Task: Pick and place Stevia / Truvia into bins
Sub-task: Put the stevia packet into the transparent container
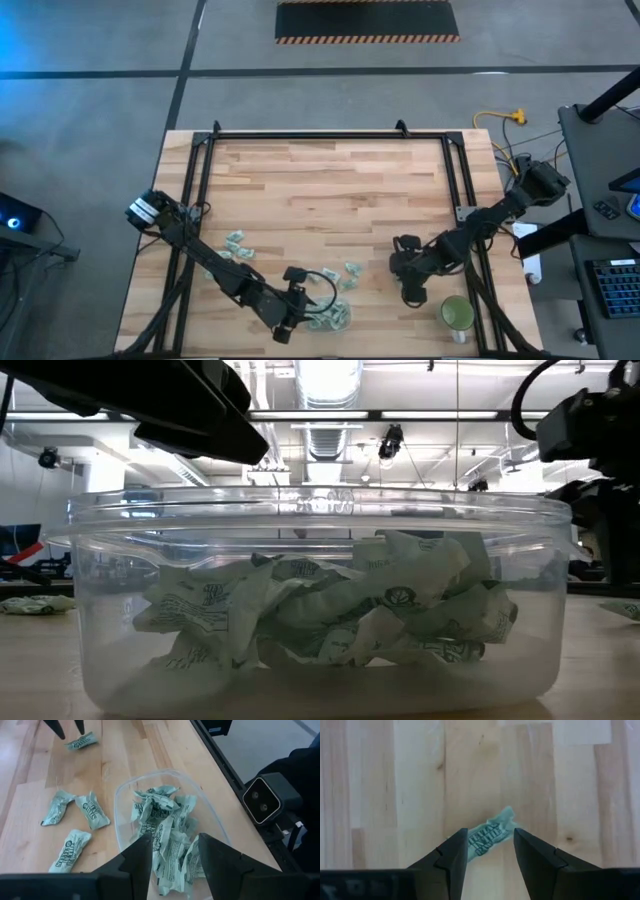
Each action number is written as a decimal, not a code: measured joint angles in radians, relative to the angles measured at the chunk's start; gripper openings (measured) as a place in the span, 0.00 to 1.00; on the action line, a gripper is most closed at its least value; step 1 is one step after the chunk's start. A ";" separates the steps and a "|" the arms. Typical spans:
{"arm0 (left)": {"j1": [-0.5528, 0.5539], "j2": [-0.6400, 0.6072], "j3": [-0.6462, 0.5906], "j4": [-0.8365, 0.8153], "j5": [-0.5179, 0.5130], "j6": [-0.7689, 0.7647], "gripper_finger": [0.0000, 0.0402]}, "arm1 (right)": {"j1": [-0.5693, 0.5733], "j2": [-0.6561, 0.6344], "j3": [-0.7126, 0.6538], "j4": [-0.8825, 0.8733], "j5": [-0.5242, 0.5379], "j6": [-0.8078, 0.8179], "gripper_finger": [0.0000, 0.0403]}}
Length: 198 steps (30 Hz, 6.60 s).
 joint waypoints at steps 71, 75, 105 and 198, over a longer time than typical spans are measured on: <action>-0.230 -0.182 -0.098 -0.999 0.192 -1.249 0.36 | -0.021 0.219 0.090 0.910 -0.030 -0.709 0.02; -0.238 -0.182 -0.107 -0.998 0.222 -1.280 0.36 | -0.026 0.285 0.133 0.909 -0.032 -0.714 0.02; -0.253 -0.181 -0.132 -1.008 0.234 -1.142 0.36 | -0.065 0.177 0.281 0.433 -0.096 -0.607 0.42; -0.050 -0.212 -0.080 -0.742 -0.145 -0.739 0.39 | -0.183 0.200 -0.108 0.761 0.102 -0.468 0.31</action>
